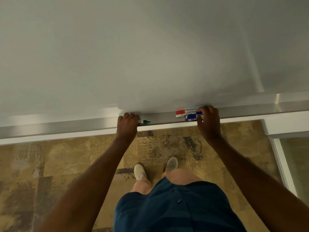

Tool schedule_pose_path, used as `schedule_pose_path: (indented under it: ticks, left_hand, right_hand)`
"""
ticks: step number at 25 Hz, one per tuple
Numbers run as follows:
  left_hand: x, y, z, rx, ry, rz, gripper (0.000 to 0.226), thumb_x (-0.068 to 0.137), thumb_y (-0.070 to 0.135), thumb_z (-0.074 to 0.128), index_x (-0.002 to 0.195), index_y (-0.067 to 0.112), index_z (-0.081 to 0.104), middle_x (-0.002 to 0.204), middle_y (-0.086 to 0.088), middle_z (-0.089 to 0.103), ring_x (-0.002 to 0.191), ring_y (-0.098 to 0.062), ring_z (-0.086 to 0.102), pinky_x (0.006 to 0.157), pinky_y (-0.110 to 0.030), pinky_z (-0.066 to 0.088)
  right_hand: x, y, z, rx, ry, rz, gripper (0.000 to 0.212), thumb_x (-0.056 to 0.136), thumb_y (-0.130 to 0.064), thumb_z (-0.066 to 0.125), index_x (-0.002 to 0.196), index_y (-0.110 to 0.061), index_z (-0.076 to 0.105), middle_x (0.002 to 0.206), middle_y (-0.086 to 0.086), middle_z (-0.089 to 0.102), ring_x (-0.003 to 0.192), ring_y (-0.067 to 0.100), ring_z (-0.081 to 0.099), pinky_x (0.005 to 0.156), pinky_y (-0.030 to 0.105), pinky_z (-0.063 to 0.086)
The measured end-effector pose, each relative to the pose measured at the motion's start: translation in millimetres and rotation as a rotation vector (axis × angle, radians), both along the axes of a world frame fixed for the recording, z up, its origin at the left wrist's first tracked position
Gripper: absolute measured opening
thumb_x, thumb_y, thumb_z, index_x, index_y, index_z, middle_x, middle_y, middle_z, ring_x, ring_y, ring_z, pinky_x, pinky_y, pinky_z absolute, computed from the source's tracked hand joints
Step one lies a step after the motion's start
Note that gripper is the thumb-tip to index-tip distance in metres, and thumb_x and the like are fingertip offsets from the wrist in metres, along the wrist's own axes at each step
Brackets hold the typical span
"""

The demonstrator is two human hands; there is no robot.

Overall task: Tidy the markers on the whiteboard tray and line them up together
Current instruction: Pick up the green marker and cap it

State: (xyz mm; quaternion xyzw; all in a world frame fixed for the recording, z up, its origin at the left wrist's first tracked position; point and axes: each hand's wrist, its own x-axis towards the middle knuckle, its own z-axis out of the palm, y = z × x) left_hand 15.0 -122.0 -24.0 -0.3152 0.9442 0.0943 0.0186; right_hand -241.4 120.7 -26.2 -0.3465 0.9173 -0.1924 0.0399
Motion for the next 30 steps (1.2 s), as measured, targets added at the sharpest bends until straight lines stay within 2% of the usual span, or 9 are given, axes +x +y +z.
schedule_pose_path:
  ticks: [6, 13, 17, 21, 23, 27, 28, 30]
  left_hand:
    - [39, -14, 13, 0.051, 0.122, 0.232, 0.022, 0.09, 0.013, 0.064, 0.11, 0.02, 0.069, 0.106, -0.001, 0.072, 0.1, -0.027, 0.059, 0.081, -0.041, 0.04]
    - [98, -47, 22, 0.053, 0.151, 0.428, 0.018, 0.094, 0.02, 0.06, 0.11, 0.022, 0.068, 0.104, -0.003, 0.07, 0.101, -0.029, 0.056, 0.082, -0.04, 0.033]
    - [122, -55, 24, 0.066, 0.123, 0.431, 0.017, 0.095, 0.023, 0.06, 0.11, 0.024, 0.067, 0.104, -0.001, 0.07, 0.1, -0.027, 0.056, 0.082, -0.04, 0.034]
    - [136, -58, 25, 0.072, 0.108, 0.391, 0.018, 0.095, 0.023, 0.061, 0.112, 0.024, 0.066, 0.107, 0.001, 0.069, 0.102, -0.023, 0.055, 0.084, -0.038, 0.034]
    - [140, -60, 24, 0.086, 0.098, 0.362, 0.02, 0.095, 0.023, 0.061, 0.114, 0.023, 0.066, 0.11, 0.001, 0.069, 0.104, -0.022, 0.055, 0.087, -0.039, 0.036]
    - [141, -63, 23, 0.098, 0.109, 0.318, 0.019, 0.094, 0.021, 0.063, 0.113, 0.022, 0.066, 0.108, 0.001, 0.069, 0.102, -0.023, 0.056, 0.088, -0.04, 0.037]
    - [141, -63, 23, 0.11, 0.124, 0.312, 0.018, 0.093, 0.02, 0.064, 0.111, 0.022, 0.067, 0.107, 0.0, 0.069, 0.101, -0.023, 0.057, 0.087, -0.04, 0.038]
    - [138, -63, 26, 0.146, 0.177, 0.291, 0.016, 0.092, 0.017, 0.065, 0.108, 0.019, 0.068, 0.102, -0.002, 0.069, 0.097, -0.025, 0.058, 0.084, -0.04, 0.041]
  right_hand:
    - [100, -87, 12, -0.153, -0.125, 0.282, 0.012, 0.096, -0.014, 0.059, 0.106, -0.013, 0.065, 0.108, 0.006, 0.062, 0.103, 0.02, 0.054, 0.081, 0.027, 0.047]
    - [175, -182, -13, -0.096, -0.262, 0.404, 0.025, 0.094, -0.016, 0.058, 0.117, -0.017, 0.07, 0.116, 0.006, 0.068, 0.112, 0.028, 0.061, 0.089, 0.039, 0.054]
    - [203, -204, -26, -0.051, -0.178, 0.475, 0.032, 0.093, -0.019, 0.06, 0.124, -0.019, 0.068, 0.118, 0.006, 0.069, 0.113, 0.028, 0.062, 0.086, 0.041, 0.056]
    - [221, -213, -38, 0.023, -0.004, 0.536, 0.031, 0.084, -0.016, 0.073, 0.114, -0.015, 0.068, 0.106, 0.009, 0.066, 0.099, 0.029, 0.063, 0.071, 0.04, 0.058]
    - [224, -216, -40, 0.034, -0.009, 0.536, 0.029, 0.082, -0.011, 0.074, 0.109, -0.014, 0.067, 0.105, 0.009, 0.064, 0.098, 0.027, 0.061, 0.07, 0.037, 0.056]
    - [223, -218, -35, 0.005, -0.088, 0.468, 0.016, 0.084, -0.004, 0.062, 0.096, -0.014, 0.061, 0.098, 0.008, 0.06, 0.094, 0.027, 0.058, 0.066, 0.036, 0.048]
    - [222, -216, -31, -0.033, -0.156, 0.413, 0.016, 0.087, -0.003, 0.06, 0.099, -0.014, 0.062, 0.1, 0.007, 0.061, 0.095, 0.025, 0.058, 0.069, 0.035, 0.049]
    - [221, -213, -17, -0.174, -0.413, 0.242, 0.023, 0.093, -0.003, 0.06, 0.113, -0.013, 0.066, 0.113, 0.007, 0.065, 0.104, 0.019, 0.06, 0.086, 0.031, 0.053]
